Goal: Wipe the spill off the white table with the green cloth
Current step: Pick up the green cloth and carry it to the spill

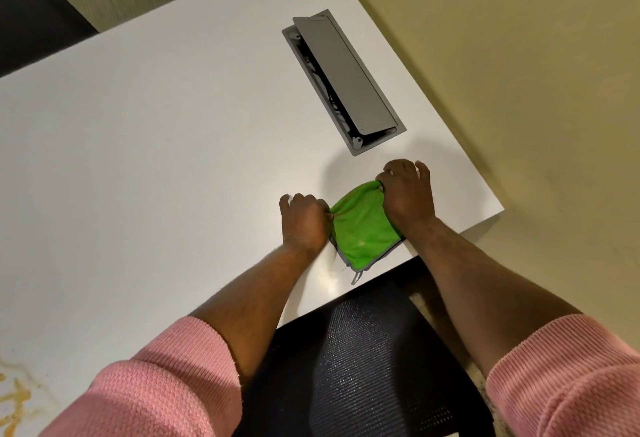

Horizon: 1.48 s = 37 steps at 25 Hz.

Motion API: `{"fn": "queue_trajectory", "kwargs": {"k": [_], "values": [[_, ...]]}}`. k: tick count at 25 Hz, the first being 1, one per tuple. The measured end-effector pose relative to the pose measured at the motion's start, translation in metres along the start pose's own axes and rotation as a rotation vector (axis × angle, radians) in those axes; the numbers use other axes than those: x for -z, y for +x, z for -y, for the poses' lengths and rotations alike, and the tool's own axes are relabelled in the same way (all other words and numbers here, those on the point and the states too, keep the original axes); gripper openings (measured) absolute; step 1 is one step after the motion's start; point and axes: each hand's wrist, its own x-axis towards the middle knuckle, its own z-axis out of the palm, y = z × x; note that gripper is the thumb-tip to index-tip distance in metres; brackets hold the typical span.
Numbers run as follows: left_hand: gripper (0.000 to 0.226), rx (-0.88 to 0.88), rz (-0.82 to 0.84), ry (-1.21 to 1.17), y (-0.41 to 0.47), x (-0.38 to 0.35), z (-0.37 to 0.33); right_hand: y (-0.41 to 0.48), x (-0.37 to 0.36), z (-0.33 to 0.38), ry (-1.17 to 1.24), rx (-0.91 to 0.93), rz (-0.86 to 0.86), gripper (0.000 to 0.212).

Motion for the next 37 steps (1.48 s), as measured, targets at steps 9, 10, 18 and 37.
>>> {"fn": "queue_trajectory", "kwargs": {"k": [9,10,18,37], "values": [[0.016,-0.023,-0.071,-0.154,-0.034,0.03,0.026,-0.007,0.031,0.025,0.196,0.009,0.005,0.034],[0.016,-0.021,-0.082,-0.162,-0.038,0.036,0.032,-0.009,0.036,0.032,0.248,0.01,0.017,0.035],[0.012,0.014,-0.2,-0.147,-0.092,0.083,0.105,-0.028,0.078,0.112,0.36,0.147,-0.161,0.03],[0.014,0.089,-0.339,-0.432,-0.365,0.147,0.413,-0.181,0.078,0.475,0.295,0.238,-0.063,0.041]]}}
